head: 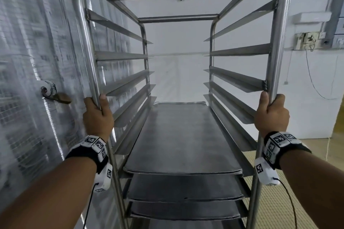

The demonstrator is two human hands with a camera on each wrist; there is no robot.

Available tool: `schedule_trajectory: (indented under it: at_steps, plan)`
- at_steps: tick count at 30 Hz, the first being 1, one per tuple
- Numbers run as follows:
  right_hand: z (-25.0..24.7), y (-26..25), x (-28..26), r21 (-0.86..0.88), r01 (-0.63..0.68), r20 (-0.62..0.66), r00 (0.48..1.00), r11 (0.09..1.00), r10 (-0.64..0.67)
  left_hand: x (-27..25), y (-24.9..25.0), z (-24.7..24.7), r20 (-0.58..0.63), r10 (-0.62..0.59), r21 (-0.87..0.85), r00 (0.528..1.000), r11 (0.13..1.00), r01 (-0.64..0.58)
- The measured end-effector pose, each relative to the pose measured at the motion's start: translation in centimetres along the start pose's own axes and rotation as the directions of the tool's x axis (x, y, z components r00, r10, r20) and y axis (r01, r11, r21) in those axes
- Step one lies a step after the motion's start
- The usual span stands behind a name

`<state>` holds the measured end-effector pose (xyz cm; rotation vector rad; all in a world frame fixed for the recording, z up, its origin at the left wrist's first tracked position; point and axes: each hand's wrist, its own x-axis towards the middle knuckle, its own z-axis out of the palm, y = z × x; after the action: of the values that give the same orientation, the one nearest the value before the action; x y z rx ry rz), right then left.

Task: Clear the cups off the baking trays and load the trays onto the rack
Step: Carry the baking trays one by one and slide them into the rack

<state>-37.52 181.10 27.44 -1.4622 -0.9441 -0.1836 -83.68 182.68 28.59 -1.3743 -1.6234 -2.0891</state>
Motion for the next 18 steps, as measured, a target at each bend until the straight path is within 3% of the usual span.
schedule_trajectory:
  at_steps: [5,18]
  plan:
    - [5.6,1.9,3.2,0.009,0.016,0.003,1.000,1.000,-0.016,2.5,-3.9,6.6,-0.029,0.024,-0.015,0.999,1.000,-0.024]
    - [21.7,6.3,10.3,0.016,0.040,0.060,0.997,0.999,-0.041,6.6,-10.5,20.9,-0.016,-0.088,0.060,0.996,0.994,0.089]
